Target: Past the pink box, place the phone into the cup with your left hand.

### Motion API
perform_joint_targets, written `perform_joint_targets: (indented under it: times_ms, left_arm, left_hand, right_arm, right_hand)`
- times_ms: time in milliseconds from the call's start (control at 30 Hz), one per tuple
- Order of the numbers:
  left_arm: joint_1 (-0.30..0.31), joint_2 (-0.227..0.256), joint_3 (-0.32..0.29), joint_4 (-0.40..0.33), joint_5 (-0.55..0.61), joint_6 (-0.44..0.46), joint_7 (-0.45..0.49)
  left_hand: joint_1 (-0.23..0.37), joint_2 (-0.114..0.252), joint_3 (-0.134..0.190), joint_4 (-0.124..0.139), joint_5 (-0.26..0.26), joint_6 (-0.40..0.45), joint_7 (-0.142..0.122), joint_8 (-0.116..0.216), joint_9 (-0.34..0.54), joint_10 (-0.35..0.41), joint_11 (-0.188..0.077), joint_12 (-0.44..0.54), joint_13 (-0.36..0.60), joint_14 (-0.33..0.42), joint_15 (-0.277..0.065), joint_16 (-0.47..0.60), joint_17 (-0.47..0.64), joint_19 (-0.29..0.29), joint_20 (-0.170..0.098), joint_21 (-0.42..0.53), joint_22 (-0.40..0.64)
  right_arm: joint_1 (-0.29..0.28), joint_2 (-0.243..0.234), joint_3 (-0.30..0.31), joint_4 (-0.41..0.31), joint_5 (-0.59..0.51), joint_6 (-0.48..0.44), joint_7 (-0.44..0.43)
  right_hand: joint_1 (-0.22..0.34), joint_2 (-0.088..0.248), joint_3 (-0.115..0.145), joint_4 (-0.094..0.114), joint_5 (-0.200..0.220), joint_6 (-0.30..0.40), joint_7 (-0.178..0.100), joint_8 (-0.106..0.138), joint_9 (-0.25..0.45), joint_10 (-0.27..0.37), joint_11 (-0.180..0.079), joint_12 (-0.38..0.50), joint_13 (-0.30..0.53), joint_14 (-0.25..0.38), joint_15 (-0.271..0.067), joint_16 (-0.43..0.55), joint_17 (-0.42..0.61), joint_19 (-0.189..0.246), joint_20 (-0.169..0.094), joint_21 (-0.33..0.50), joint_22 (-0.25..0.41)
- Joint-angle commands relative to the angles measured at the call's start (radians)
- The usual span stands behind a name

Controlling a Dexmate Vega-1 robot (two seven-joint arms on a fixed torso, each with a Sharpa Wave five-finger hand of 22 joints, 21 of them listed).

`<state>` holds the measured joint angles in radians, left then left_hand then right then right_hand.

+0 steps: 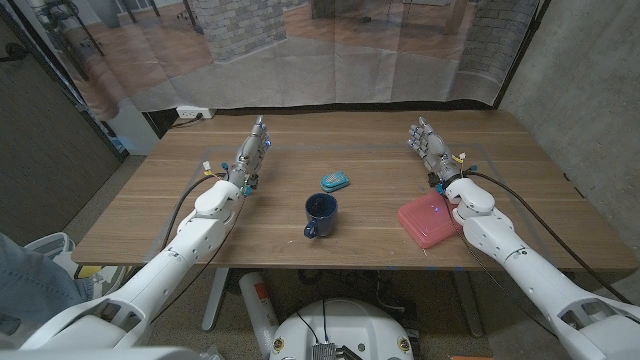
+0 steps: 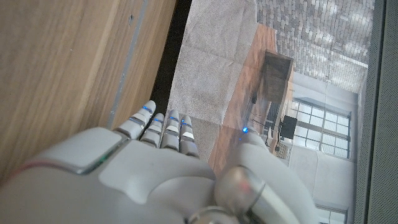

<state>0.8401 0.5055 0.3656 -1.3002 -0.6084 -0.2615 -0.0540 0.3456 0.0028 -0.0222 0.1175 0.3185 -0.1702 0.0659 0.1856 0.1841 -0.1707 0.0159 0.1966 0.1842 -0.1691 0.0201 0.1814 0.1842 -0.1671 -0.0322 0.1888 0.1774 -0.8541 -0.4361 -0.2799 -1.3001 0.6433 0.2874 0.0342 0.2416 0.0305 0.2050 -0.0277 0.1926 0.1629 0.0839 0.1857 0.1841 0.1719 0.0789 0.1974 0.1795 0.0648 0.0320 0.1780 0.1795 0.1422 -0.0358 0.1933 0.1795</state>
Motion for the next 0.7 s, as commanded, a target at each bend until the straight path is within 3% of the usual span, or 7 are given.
perform_joint_targets:
  times_ms: [33, 300, 700]
  left_arm:
    - [0.032, -0.147, -0.180, -0.004, 0.119, 0.056, -0.076]
    - [0.040, -0.206, -0.245, -0.003, 0.170, 0.080, -0.121]
    - [0.057, -0.233, -0.291, -0.049, 0.245, 0.112, -0.135]
  left_hand:
    - [0.009, 0.001, 0.000, 0.005, 0.007, -0.021, 0.000, 0.008, 0.001, -0.023, -0.001, 0.004, 0.002, -0.060, 0.001, 0.007, 0.002, -0.044, -0.045, 0.006, 0.003]
    - [0.028, 0.022, 0.003, -0.004, 0.010, 0.040, 0.006, 0.028, 0.002, 0.045, 0.002, 0.027, 0.003, 0.004, 0.009, 0.024, 0.000, -0.006, -0.018, 0.021, 0.003]
    - [0.046, 0.038, 0.011, -0.011, 0.011, 0.058, 0.007, 0.031, 0.002, 0.062, 0.009, 0.030, 0.003, 0.017, 0.011, 0.024, -0.001, 0.002, -0.013, 0.022, 0.003]
  right_arm:
    - [-0.032, 0.228, 0.278, -0.018, -0.344, -0.143, 0.212]
    - [-0.028, 0.347, 0.405, -0.024, -0.477, -0.169, 0.300]
    - [-0.017, 0.444, 0.507, -0.022, -0.583, -0.172, 0.370]
  right_hand:
    - [0.009, 0.001, 0.007, -0.001, 0.007, 0.008, 0.003, 0.005, 0.003, 0.010, 0.000, 0.006, 0.002, 0.007, 0.001, 0.004, 0.002, 0.004, -0.026, 0.004, 0.005]
    - [0.009, 0.002, 0.007, -0.002, 0.007, 0.008, 0.002, 0.006, 0.003, 0.011, -0.002, 0.006, 0.002, 0.007, 0.001, 0.004, 0.002, 0.003, -0.025, 0.004, 0.005]
    - [0.008, 0.004, 0.007, -0.003, 0.007, 0.008, 0.001, 0.006, 0.003, 0.010, -0.001, 0.006, 0.002, 0.008, 0.004, 0.005, 0.002, 0.003, -0.023, 0.004, 0.005]
